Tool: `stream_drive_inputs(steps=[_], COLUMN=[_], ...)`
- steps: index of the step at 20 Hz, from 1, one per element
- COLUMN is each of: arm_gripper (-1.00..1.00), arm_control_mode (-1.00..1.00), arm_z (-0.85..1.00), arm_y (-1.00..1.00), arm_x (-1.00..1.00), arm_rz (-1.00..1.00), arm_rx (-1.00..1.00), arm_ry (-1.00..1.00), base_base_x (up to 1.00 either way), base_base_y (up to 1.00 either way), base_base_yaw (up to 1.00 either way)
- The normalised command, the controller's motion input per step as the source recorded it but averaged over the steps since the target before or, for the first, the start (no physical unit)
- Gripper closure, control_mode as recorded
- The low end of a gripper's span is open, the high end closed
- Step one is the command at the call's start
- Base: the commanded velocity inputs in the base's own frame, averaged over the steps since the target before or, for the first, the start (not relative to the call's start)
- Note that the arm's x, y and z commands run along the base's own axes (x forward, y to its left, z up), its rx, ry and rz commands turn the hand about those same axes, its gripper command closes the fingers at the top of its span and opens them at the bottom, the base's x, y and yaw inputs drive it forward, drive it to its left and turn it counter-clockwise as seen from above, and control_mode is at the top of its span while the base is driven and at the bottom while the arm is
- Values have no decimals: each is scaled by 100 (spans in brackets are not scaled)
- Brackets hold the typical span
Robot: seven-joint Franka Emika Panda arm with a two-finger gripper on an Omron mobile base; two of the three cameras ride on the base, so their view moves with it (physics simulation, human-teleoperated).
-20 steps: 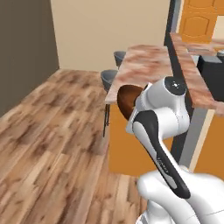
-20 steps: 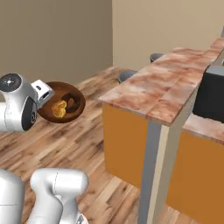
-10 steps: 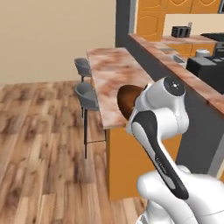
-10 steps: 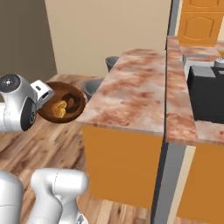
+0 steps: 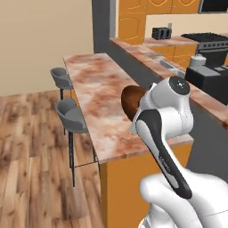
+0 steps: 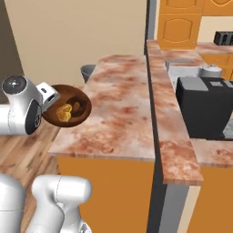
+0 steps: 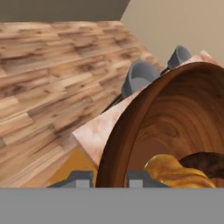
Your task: Pick up the heated bread from the toaster oven and place it in the bowl. Then move the bread bowl to the dining counter.
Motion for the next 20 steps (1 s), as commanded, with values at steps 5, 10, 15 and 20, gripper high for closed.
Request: stream_drive_inputs(steps=[5, 10, 15, 20], arm_gripper=[100, 100, 100, 100], arm_control_mode=[100, -100, -100, -100], arm_z=[0, -2, -43, -63], arm_y=[0, -1, 0, 15], arm_x=[0, 26, 100, 100], arm_rz=[0, 1, 9, 5], arm_rx=[0, -2, -18, -20], arm_ry=[0, 0, 11, 36], base_base_x=[58, 36, 0, 0], base_base_y=[0, 0, 0, 0], base_base_yaw=[-27, -9, 0, 0])
